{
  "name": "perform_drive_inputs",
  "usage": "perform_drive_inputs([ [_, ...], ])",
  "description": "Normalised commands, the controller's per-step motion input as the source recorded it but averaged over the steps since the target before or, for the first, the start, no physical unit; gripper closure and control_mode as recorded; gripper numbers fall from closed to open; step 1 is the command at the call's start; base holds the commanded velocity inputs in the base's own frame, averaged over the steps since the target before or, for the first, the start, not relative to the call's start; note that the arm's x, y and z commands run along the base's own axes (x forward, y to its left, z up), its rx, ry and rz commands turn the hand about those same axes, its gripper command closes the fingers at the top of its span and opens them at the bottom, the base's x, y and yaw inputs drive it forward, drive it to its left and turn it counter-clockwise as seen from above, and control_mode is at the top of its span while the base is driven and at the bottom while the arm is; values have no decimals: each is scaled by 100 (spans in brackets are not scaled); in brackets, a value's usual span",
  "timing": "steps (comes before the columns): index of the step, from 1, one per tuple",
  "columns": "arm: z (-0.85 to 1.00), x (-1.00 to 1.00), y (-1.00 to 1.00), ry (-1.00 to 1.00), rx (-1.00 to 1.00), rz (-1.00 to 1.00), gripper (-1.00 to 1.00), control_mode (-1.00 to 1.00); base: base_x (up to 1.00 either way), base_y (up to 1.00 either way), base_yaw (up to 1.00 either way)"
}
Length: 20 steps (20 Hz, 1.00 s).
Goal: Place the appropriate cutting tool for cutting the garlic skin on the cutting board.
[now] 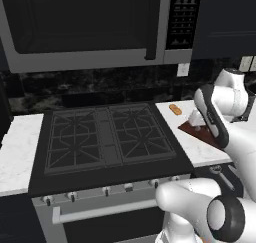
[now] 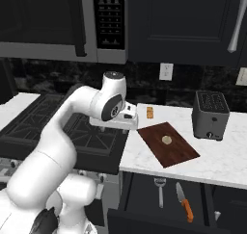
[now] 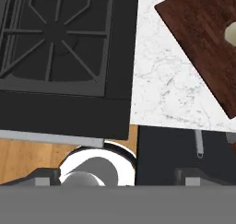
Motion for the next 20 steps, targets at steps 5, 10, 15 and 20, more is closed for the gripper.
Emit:
perform_drive_inputs([
  [5, -64, -14, -100, -4, 0, 15, -100, -100, 0, 0, 0],
  [10, -7, -86, -100, 4, 10, -3, -100, -100, 0, 0, 0],
  [15, -29, -68, -96, 22, 5, -12, -100, -100, 0, 0, 0],
  [20, -68, -28, -71, 25, 0, -5, -100, -100, 0, 0, 0],
])
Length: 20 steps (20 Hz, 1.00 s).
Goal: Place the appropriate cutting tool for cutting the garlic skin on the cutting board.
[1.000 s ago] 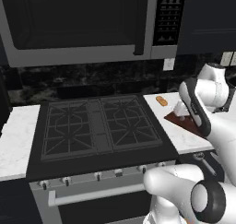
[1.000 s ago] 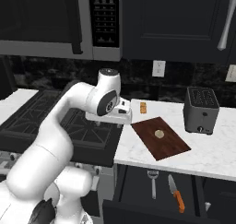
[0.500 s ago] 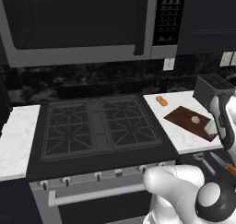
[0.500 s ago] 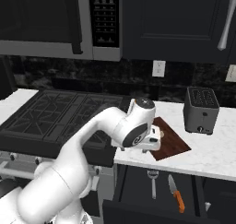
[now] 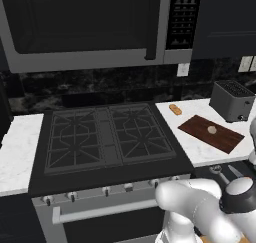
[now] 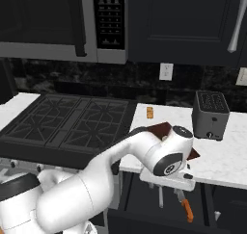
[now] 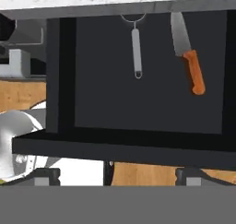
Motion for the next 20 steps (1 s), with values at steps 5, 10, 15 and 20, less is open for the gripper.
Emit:
perform_drive_inputs([
  [5, -72, 0, -32, 16, 0, 0, -100, -100, 0, 0, 0],
  [10, -68, 0, -18, 3, 4, 0, -100, -100, 0, 0, 0],
  [15, -77, 0, -5, 1, 3, 0, -100, -100, 0, 0, 0],
  [20, -58, 1, -2, 5, 2, 0, -100, -100, 0, 0, 0],
])
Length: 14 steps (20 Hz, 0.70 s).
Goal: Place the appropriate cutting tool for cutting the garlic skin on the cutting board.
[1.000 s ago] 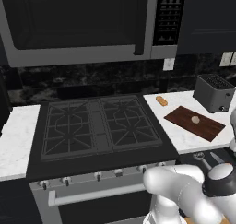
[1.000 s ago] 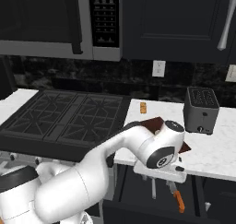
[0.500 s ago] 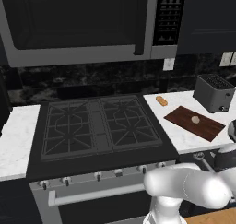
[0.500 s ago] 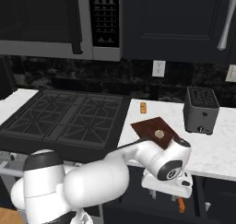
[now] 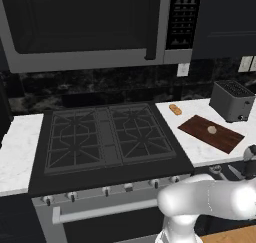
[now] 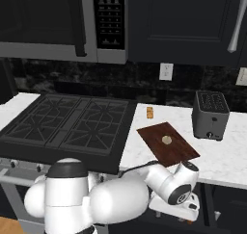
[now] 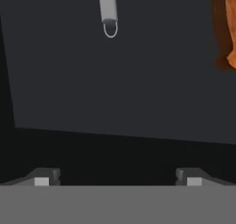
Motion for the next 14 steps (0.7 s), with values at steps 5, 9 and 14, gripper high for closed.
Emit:
perform_drive_inputs([
  [5, -17, -29, 0, 6, 2, 0, -100, -100, 0, 0, 0],
  [9, 6, -65, 3, 20, 3, -1, -100, -100, 0, 0, 0],
  [14, 24, -58, 16, 33, 0, -1, -100, -100, 0, 0, 0],
])
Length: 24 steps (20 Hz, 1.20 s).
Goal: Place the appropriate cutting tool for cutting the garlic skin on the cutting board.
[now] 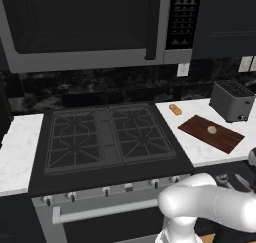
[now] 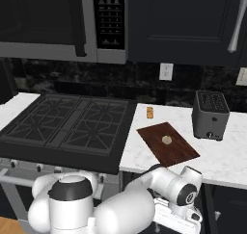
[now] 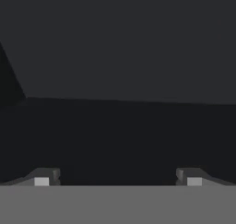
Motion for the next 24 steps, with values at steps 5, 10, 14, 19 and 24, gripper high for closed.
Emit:
perform_drive_inputs([
  [5, 21, -62, 2, 30, 0, 0, -100, -100, 0, 0, 0],
  [10, 17, -21, -6, 1, -3, 3, -100, -100, 0, 0, 0],
  [14, 16, 56, -29, -11, -2, 18, -100, -100, 0, 0, 0],
  [19, 3, 72, -23, -1, 0, 22, -100, -100, 0, 0, 0],
  [24, -3, 39, -31, -6, 2, 26, -100, -100, 0, 0, 0],
])
